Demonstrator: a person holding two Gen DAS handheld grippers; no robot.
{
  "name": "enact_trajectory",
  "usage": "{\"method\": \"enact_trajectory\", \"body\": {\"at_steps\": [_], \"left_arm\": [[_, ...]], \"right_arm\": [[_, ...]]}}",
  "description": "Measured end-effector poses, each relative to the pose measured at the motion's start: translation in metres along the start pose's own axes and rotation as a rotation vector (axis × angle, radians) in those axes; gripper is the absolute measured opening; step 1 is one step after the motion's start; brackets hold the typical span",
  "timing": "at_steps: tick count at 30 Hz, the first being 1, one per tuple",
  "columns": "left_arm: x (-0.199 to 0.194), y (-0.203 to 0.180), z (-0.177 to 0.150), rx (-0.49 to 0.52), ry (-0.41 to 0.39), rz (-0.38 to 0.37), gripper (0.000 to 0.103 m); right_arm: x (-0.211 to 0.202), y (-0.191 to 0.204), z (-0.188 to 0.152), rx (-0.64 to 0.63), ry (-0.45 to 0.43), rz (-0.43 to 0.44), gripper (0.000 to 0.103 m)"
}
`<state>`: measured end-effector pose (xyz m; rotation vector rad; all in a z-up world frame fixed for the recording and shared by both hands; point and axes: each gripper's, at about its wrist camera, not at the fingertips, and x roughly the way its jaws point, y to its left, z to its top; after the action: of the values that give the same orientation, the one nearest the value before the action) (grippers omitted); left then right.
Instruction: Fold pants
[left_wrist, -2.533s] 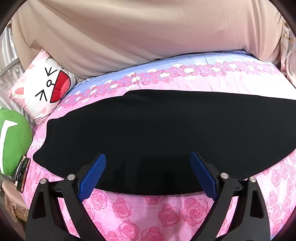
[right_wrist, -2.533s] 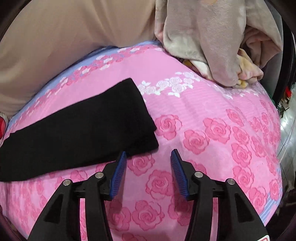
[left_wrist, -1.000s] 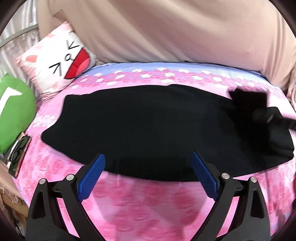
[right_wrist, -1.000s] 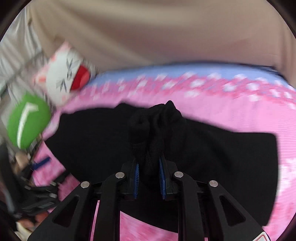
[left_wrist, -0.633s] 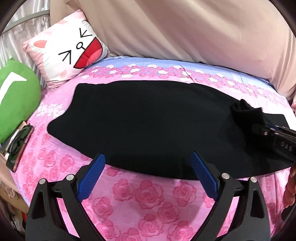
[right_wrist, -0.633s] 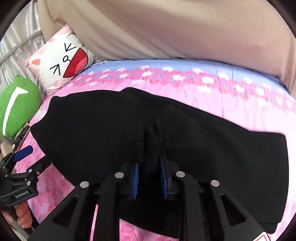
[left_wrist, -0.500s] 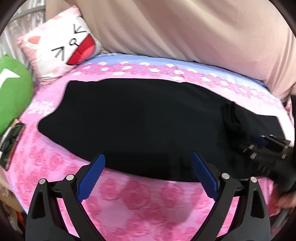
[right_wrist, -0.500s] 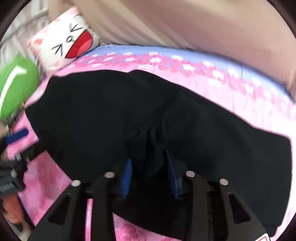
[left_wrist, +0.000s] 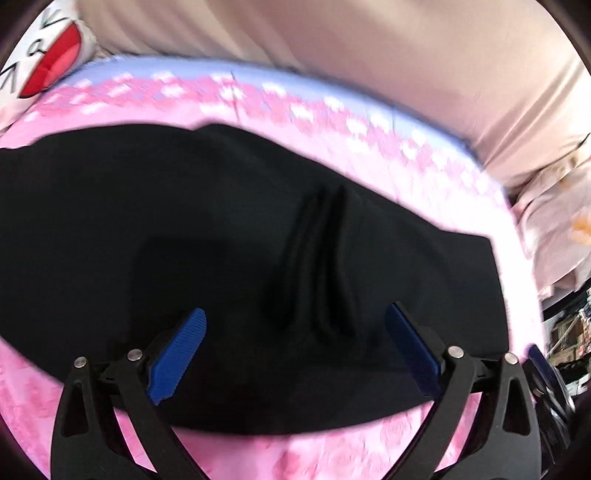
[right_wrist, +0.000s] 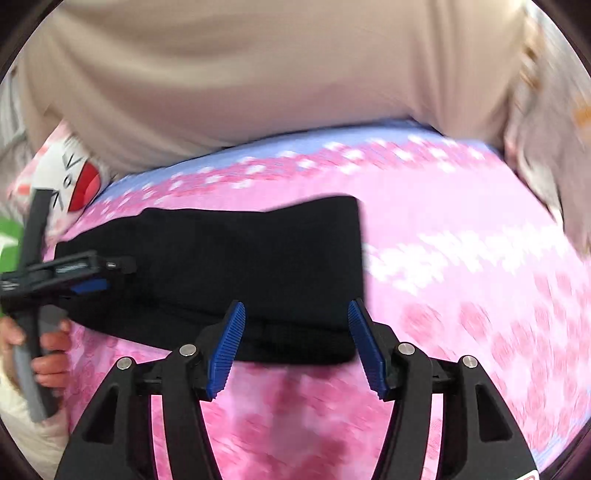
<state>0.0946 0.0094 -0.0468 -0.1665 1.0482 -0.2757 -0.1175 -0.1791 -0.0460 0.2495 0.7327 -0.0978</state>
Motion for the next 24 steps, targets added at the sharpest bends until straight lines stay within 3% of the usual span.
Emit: {"method": "enact_trajectory", "body": {"at_steps": [1, 2, 3, 5, 7, 10, 13, 16, 17, 18, 22, 23, 24], "left_arm": [[0.006, -0.010, -0.002, 0.030, -0.038, 0.081, 0.088], [0.007, -0.015, -0.002, 0.053, -0.068, 0.124, 0.063], [0.006, -0.019, -0.004, 0.070, -0.084, 0.129, 0.040], [-0.007, -0.016, -0.003, 0.028, -0.076, 0.051, 0.017], [-0.023, -0.005, -0.003, -0.003, -0.099, 0.014, 0.017], [-0.007, 0.008, -0.010, 0.000, -0.073, 0.101, 0.019], [-0.014, 0.006, -0.012, 0.022, -0.114, 0.107, 0.024], [-0.028, 0.007, -0.011, 0.033, -0.144, 0.122, 0.044], [-0.035, 0.010, -0.012, 0.026, -0.156, 0.121, 0.056], [-0.042, 0.016, -0.013, 0.011, -0.171, 0.119, 0.062], [-0.068, 0.049, -0.014, -0.048, -0.222, 0.141, 0.063], [-0.074, 0.058, -0.017, -0.061, -0.228, 0.155, 0.064], [-0.076, 0.064, -0.017, -0.071, -0.230, 0.165, 0.067]], "right_arm": [[0.001, -0.010, 0.000, 0.014, 0.002, -0.004, 0.057], [0.002, -0.018, -0.002, 0.030, 0.005, -0.008, 0.058], [0.004, -0.024, -0.004, 0.040, 0.009, -0.008, 0.058], [0.009, -0.033, -0.008, 0.068, 0.017, -0.008, 0.058], [0.009, -0.039, -0.009, 0.082, 0.011, 0.012, 0.058], [0.009, -0.042, -0.013, 0.076, 0.005, 0.035, 0.059], [0.030, -0.045, -0.013, 0.107, 0.045, 0.065, 0.059], [0.034, -0.041, -0.008, 0.134, 0.046, 0.147, 0.060], [0.037, -0.041, -0.006, 0.139, 0.048, 0.154, 0.061], [0.040, -0.040, -0.005, 0.142, 0.055, 0.152, 0.061], [0.061, -0.030, -0.002, 0.157, 0.110, 0.200, 0.061], [0.065, -0.028, -0.003, 0.167, 0.118, 0.222, 0.058], [0.070, -0.024, -0.004, 0.171, 0.129, 0.242, 0.048]]}}
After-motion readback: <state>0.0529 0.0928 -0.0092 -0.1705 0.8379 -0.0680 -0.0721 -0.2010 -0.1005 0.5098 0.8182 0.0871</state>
